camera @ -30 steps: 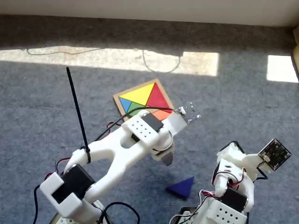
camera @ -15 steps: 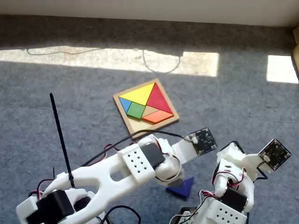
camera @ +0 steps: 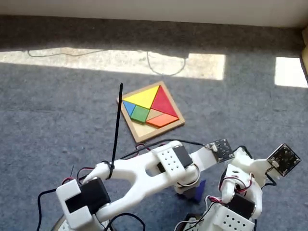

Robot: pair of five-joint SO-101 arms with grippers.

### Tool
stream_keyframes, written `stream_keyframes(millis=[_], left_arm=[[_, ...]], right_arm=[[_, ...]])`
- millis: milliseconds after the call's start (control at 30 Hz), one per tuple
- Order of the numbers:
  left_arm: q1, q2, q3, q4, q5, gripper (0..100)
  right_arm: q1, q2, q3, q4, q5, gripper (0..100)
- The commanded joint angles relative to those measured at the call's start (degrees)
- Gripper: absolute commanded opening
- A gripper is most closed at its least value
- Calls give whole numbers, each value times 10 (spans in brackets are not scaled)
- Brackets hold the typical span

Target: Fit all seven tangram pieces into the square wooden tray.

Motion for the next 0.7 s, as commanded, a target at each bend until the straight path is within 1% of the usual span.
stream_keyframes(millis=[0, 167, 300, 567, 600, 667], left_arm=[[-28, 5, -24, 4, 1, 298], [-105, 0, -31, -12, 1, 298], [-135, -8, -31, -11, -1, 298], [-125, -107, 12, -9, 4, 298], [-116, -117, 21, -9, 11, 298], [-101, -125, 27, -10, 53, 300]], right_arm=[[-17, -7, 65, -15, 7, 10], [-17, -7, 65, -15, 7, 10], [-17, -7, 65, -15, 7, 10], [-16, -7, 65, -15, 7, 10], [-16, -7, 65, -15, 7, 10], [-16, -7, 65, -15, 7, 10]])
